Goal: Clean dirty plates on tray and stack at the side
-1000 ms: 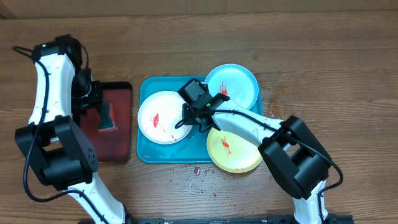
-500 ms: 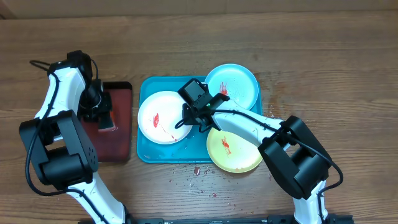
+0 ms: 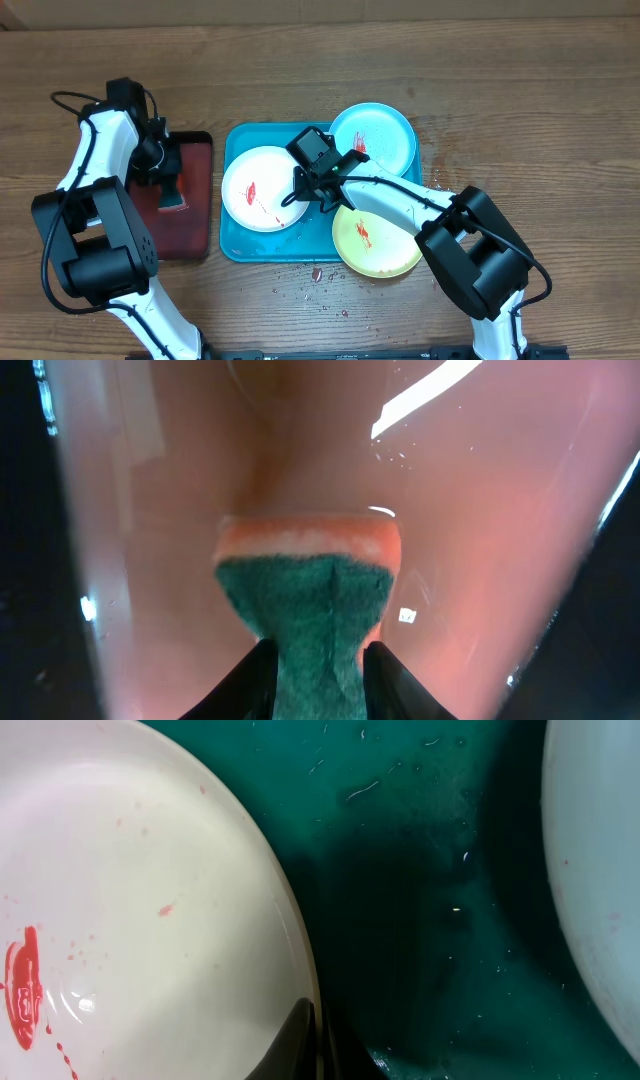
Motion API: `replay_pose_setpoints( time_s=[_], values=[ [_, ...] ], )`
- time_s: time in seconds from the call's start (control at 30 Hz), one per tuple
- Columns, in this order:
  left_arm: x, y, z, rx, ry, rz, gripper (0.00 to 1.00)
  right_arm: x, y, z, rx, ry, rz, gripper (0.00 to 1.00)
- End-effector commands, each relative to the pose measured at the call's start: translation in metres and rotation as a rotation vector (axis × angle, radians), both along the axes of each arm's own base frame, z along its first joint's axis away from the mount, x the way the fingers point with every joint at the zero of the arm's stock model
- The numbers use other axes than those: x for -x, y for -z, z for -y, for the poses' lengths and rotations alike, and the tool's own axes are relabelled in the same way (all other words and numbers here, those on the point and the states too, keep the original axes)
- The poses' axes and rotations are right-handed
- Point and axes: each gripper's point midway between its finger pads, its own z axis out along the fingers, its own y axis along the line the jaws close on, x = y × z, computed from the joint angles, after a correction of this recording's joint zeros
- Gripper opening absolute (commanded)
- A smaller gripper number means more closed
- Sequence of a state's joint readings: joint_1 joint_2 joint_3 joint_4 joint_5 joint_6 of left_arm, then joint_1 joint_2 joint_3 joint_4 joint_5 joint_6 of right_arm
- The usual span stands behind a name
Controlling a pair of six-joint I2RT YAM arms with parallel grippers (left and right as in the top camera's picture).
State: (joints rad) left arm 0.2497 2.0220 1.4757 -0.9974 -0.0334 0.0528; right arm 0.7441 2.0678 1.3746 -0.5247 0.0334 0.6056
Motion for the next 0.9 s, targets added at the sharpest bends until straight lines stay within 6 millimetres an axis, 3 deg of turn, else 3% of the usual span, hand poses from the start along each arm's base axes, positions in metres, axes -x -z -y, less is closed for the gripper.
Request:
replay_pose_setpoints(
  time_s=[0.0, 0.17, 0.3, 0.67, 0.87],
  values=[
    [0.011, 0.015, 0.005, 0.035, 0.017, -0.035, 0.30, 0.003, 0.013, 0.004, 0.037, -0.008, -0.018, 0.04],
    [0.026, 0.032, -0.002, -0.020, -0.039, -0.068, 0.21, 0.003, 0.013, 0.004, 0.039, -0.008, -0.021, 0.04],
    [0.032, 0.039, -0.009, -0.069, -0.084, -0.078, 0.04, 0.005, 0.013, 0.006, 0.044, -0.008, -0.026, 0.04],
    [0.021, 0.028, -0.006, -0.042, -0.092, -0.053, 0.04, 0.005, 0.014, 0.006, 0.047, -0.008, -0.030, 0.04],
    [0.033, 0.046, -0.004, -0.043, -0.102, -0.066, 0.04, 0.005, 0.014, 0.006, 0.047, -0.008, -0.030, 0.04]
  ],
)
